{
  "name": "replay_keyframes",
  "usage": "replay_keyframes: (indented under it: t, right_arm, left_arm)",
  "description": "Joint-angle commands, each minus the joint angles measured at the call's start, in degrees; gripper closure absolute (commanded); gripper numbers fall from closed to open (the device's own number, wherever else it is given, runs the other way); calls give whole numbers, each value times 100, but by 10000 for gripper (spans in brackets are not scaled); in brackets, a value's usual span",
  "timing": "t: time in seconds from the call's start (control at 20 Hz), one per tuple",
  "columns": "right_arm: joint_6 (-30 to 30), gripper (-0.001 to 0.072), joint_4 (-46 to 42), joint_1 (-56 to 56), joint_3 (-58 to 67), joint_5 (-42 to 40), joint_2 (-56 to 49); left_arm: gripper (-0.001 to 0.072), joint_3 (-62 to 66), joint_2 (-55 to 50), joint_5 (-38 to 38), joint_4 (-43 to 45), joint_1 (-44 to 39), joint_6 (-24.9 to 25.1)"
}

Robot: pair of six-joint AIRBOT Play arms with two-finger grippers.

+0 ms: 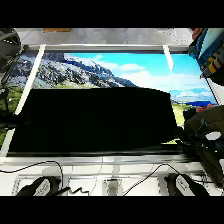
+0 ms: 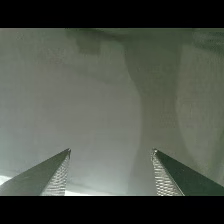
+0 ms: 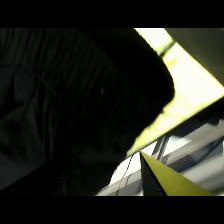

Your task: Fold the clothes and pants, and hang the long-sleeved shirts on hangers.

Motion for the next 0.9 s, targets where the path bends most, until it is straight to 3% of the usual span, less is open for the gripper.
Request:
replay_keyframes:
  t: [0.0, 0.1, 0.25, 0.35, 0.65, 0.75, 0.85]
  right_arm:
    - [-824, 262, 280, -4, -4, -588, -378]
    - [-901, 316, 297, -4, -4, -793, -389]
    - [-898, 589, 289, -4, -4, -1069, -389]
    - [-903, 690, 284, -4, -4, -1196, -387]
    - [-918, 699, 293, 0, 0, -970, -380]
    - [-916, 699, 295, 0, 2, -973, -382]
    - [-914, 698, 308, 0, 2, -966, -380]
  left_arm:
    - [175, -2, -66, 146, -7, 144, -404]
    - [175, -2, -76, 122, -94, 413, -433]
    - [175, -2, -76, 9, -466, 1019, -431]
    - [174, -2, -76, -177, -603, 1506, -426]
    - [169, -197, -155, -723, -1163, 3067, 66]
    - [65, -525, -201, -741, -1537, 3412, 116]
    - [62, -988, -201, -649, -1453, 3560, 114]
